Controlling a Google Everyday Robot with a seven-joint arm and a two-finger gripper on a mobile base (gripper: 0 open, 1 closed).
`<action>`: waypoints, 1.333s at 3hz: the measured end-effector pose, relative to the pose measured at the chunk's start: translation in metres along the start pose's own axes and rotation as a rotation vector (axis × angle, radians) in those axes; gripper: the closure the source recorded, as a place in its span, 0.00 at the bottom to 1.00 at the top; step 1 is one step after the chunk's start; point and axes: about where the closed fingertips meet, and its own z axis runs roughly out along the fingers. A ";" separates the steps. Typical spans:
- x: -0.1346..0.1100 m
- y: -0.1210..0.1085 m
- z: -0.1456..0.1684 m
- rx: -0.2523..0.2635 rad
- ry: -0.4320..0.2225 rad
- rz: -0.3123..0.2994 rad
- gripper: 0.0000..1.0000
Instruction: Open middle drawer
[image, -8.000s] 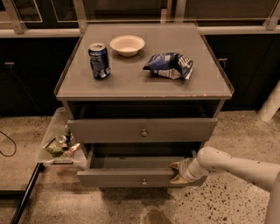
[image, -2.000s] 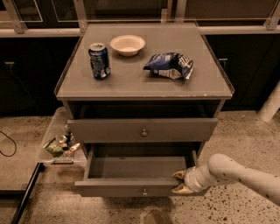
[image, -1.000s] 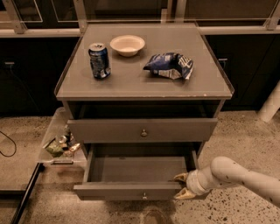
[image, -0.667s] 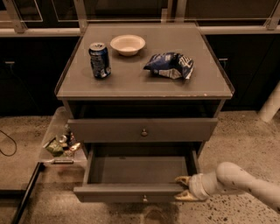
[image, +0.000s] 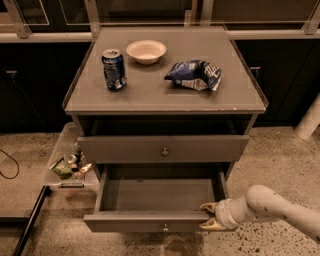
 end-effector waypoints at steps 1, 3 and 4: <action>0.002 0.008 -0.001 0.003 -0.006 0.007 1.00; 0.000 0.008 -0.001 0.003 -0.006 0.007 0.57; -0.001 0.001 0.000 -0.005 -0.012 0.022 0.34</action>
Offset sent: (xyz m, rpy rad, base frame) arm -0.0071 -0.0016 -0.0031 0.0071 0.0009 -0.0068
